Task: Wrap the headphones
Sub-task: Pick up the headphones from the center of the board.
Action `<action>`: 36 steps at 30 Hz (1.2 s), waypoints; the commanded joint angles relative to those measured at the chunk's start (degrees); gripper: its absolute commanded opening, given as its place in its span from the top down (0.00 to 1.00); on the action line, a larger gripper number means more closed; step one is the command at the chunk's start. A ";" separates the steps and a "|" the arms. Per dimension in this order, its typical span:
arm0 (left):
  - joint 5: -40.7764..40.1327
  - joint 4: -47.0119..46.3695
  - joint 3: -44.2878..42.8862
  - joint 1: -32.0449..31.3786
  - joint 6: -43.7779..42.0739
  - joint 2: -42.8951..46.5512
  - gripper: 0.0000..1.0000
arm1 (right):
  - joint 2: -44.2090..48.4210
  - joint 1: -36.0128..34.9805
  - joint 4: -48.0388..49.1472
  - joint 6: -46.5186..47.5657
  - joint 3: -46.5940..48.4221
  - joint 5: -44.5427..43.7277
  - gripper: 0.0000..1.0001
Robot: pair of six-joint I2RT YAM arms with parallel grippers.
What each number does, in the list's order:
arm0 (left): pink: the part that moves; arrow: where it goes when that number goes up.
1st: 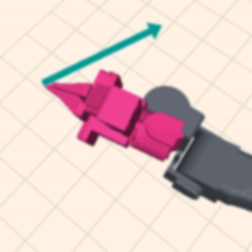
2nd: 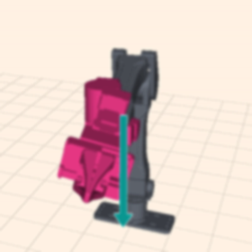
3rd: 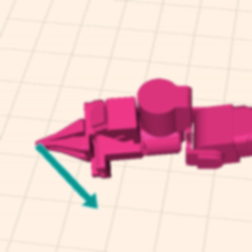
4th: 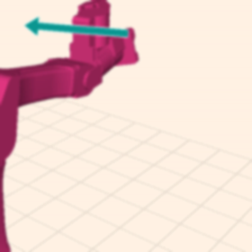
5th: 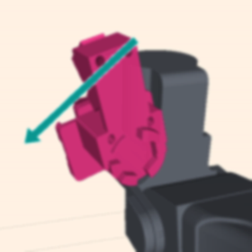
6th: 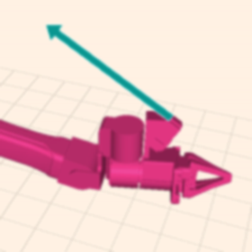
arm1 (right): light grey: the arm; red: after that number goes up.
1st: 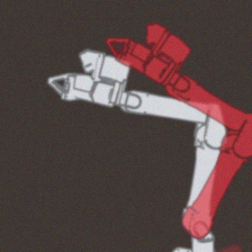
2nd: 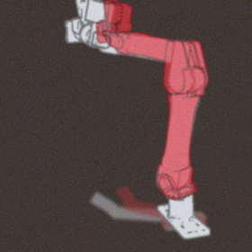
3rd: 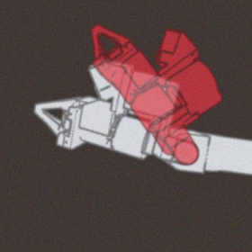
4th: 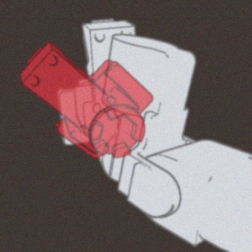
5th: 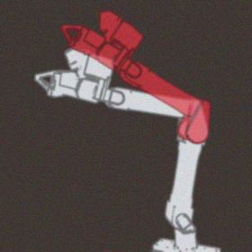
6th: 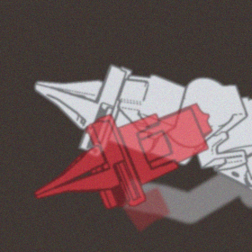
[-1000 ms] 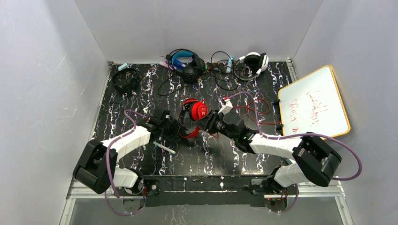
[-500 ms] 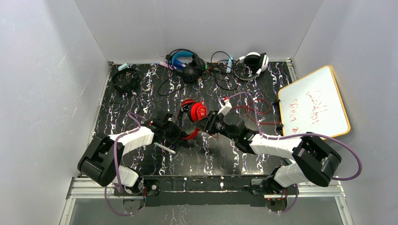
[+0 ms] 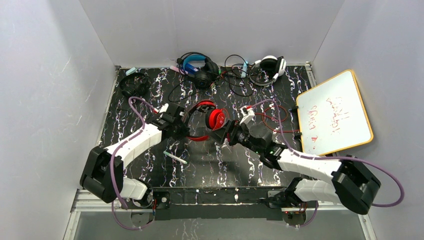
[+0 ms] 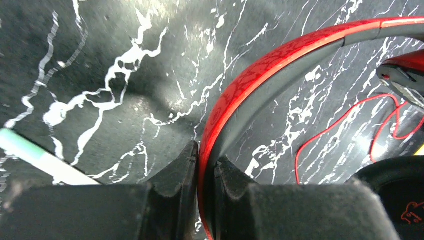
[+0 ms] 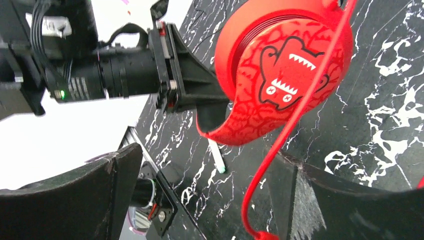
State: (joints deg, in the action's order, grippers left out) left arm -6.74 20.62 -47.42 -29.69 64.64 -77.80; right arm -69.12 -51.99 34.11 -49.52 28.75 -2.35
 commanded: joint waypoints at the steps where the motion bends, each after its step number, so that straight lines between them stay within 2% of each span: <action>1: -5.78 8.67 -7.05 0.83 -8.80 1.99 1.00 | 5.68 -0.13 -1.51 7.23 -2.27 3.71 0.01; 9: -5.19 15.50 -15.96 1.97 -17.08 2.84 1.00 | 12.40 -0.08 -16.06 17.05 -0.81 4.40 0.01; 19: -3.51 22.15 -28.66 2.47 -24.70 3.88 1.00 | 19.99 -0.11 -17.78 19.81 -3.24 0.54 0.01; 27: 9.17 23.38 -33.92 2.53 -23.28 4.51 1.00 | 24.96 -0.06 -18.68 26.17 -2.84 -0.05 0.01; 33: 13.33 23.96 -37.43 2.53 -23.67 4.86 0.98 | 26.89 -0.03 -21.92 28.43 -1.73 -3.99 0.01; 36: 18.19 24.11 -39.75 2.62 -23.35 4.10 0.98 | 28.01 -0.04 -22.41 29.10 -2.04 -3.27 0.01</action>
State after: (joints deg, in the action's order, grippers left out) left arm 2.94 45.34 -82.19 -27.49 40.64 -76.07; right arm -42.89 -51.99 12.29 -23.09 25.41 -4.29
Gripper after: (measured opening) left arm 0.106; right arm 0.985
